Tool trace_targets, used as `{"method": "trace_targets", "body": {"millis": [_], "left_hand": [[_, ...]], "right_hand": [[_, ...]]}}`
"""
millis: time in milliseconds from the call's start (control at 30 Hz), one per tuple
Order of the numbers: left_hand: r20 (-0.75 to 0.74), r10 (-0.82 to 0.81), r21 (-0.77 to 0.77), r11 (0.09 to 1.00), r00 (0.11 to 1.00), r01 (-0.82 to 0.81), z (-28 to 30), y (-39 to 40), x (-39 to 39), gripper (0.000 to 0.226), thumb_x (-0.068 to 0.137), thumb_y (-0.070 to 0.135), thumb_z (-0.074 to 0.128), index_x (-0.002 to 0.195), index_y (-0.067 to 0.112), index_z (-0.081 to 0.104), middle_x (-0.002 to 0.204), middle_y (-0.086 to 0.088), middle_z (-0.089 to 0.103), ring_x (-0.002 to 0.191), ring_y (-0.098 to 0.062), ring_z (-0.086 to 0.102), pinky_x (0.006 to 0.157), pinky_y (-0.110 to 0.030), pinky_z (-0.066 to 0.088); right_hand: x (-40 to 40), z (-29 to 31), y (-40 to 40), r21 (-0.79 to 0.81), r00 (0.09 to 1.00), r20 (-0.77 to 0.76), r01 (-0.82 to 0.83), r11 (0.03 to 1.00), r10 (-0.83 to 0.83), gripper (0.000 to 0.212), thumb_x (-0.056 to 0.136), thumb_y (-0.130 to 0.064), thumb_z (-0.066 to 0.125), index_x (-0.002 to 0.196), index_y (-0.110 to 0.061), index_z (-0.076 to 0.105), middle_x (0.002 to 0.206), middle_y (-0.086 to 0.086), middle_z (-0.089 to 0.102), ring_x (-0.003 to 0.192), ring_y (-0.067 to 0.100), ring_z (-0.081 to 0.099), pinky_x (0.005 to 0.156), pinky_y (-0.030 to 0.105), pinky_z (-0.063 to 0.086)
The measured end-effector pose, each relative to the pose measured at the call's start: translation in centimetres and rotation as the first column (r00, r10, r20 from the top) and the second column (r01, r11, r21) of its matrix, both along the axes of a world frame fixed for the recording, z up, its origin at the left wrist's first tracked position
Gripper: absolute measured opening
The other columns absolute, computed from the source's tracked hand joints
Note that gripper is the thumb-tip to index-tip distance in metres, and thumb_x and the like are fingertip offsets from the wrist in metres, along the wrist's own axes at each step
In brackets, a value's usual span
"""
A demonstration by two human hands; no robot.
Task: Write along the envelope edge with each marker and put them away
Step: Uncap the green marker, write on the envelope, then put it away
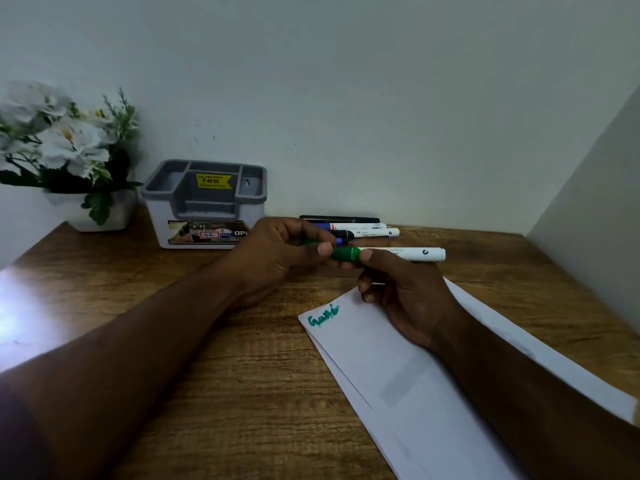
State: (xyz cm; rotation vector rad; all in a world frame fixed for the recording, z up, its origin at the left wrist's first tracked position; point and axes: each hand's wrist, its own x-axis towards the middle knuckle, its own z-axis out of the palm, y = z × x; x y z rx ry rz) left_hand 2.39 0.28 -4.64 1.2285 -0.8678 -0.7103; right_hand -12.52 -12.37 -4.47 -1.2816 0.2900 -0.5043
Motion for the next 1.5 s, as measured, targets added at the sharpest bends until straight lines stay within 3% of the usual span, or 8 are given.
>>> {"method": "trace_targets", "body": {"millis": [233, 400, 567, 733, 967, 1167, 1300, 1500], "left_hand": [[0.453, -0.081, 0.190, 0.982, 0.888, -0.007, 0.1, -0.5, -0.8, 0.032, 0.086, 0.055, 0.048, 0.082, 0.027, 0.064, 0.066, 0.013, 0.065, 0.057, 0.000, 0.056, 0.053, -0.019, 0.046], [0.506, 0.052, 0.128, 0.983, 0.861, -0.134, -0.7, -1.2, -0.8, 0.019, 0.097, 0.050, 0.034, 0.093, 0.039, 0.050, 0.088, 0.008, 0.061, 0.073, -0.006, 0.057, 0.065, -0.031, 0.047], [0.421, 0.068, 0.110, 0.986, 0.905, -0.126, -1.1, -1.4, -0.8, 0.019, 0.096, 0.049, 0.036, 0.098, 0.041, 0.053, 0.103, 0.008, 0.063, 0.099, -0.011, 0.062, 0.079, -0.034, 0.056], [0.252, 0.098, 0.094, 0.988, 0.963, -0.125, -0.8, -1.4, -0.5, 0.026, 0.098, 0.043, 0.036, 0.095, 0.036, 0.061, 0.087, 0.010, 0.068, 0.068, -0.004, 0.062, 0.050, -0.018, 0.048], [-0.123, 0.293, 0.000, 0.956, 0.948, -0.295, 0.5, -0.3, -0.7, 0.022, 0.102, 0.019, 0.037, 0.098, 0.015, 0.059, 0.087, -0.018, 0.060, 0.081, -0.031, 0.063, 0.078, -0.046, 0.055], [0.761, 0.194, 0.136, 0.885, 0.619, -0.445, 0.7, 4.1, 1.8, 0.016, 0.090, 0.022, 0.057, 0.100, 0.027, 0.068, 0.093, 0.011, 0.066, 0.084, 0.002, 0.058, 0.069, -0.007, 0.041], [0.816, 0.187, 0.153, 0.843, 0.547, -0.516, 0.0, 6.5, 3.7, 0.017, 0.088, 0.022, 0.059, 0.100, 0.022, 0.072, 0.098, 0.009, 0.069, 0.091, -0.001, 0.059, 0.078, -0.015, 0.043], [0.824, 0.238, 0.121, 0.812, 0.514, -0.571, -0.1, 6.7, 5.4, 0.018, 0.083, 0.027, 0.062, 0.095, 0.024, 0.075, 0.097, 0.006, 0.075, 0.090, -0.007, 0.064, 0.077, -0.021, 0.045]], "right_hand": [[0.2, -0.3, 0.5, -0.182, 1.000, -0.029, -0.010, 0.983, 0.005, 0.007, 0.077, -0.015, 0.072, 0.073, -0.013, 0.077, 0.066, 0.007, 0.072, 0.053, 0.015, 0.062, 0.049, 0.023, 0.050], [0.0, 0.1, 1.4, -0.351, 0.998, -0.059, 0.004, 0.936, -0.026, 0.013, 0.087, -0.013, 0.067, 0.079, -0.005, 0.073, 0.063, 0.010, 0.069, 0.057, 0.019, 0.064, 0.061, 0.030, 0.057], [0.2, -0.2, 2.0, -0.562, 0.983, -0.093, 0.081, 0.823, -0.160, 0.008, 0.086, -0.027, 0.070, 0.079, -0.026, 0.072, 0.070, -0.013, 0.074, 0.071, 0.002, 0.070, 0.064, 0.014, 0.053], [0.7, -0.1, 2.2, -0.762, 0.988, -0.003, 0.097, 0.640, -0.153, 0.013, 0.089, -0.027, 0.067, 0.084, -0.039, 0.069, 0.074, -0.028, 0.070, 0.075, -0.010, 0.066, 0.063, 0.006, 0.047], [0.7, 2.3, 1.8, -0.885, 0.995, 0.095, 0.098, 0.455, -0.029, 0.016, 0.091, -0.003, 0.064, 0.105, 0.000, 0.069, 0.093, -0.001, 0.069, 0.070, -0.008, 0.062, 0.062, 0.010, 0.047], [2.8, 5.4, 1.2, -0.921, 0.993, -0.012, 0.034, 0.387, -0.115, 0.027, 0.091, -0.009, 0.064, 0.114, -0.021, 0.059, 0.094, 0.005, 0.070, 0.073, 0.005, 0.065, 0.066, 0.023, 0.049], [6.5, 7.7, 1.6, -0.985, 0.979, -0.168, -0.162, 0.055, -0.119, 0.092, 0.078, 0.018, 0.059, 0.150, -0.027, 0.025, 0.152, 0.009, 0.036, 0.116, 0.029, 0.051, 0.093, 0.039, 0.049], [11.2, 9.6, 3.2, -0.933, 0.984, 0.147, 0.170, 0.317, -0.098, 0.040, 0.092, -0.004, 0.059, 0.129, -0.018, 0.060, 0.114, 0.005, 0.068, 0.097, 0.010, 0.060, 0.093, 0.017, 0.046]]}}
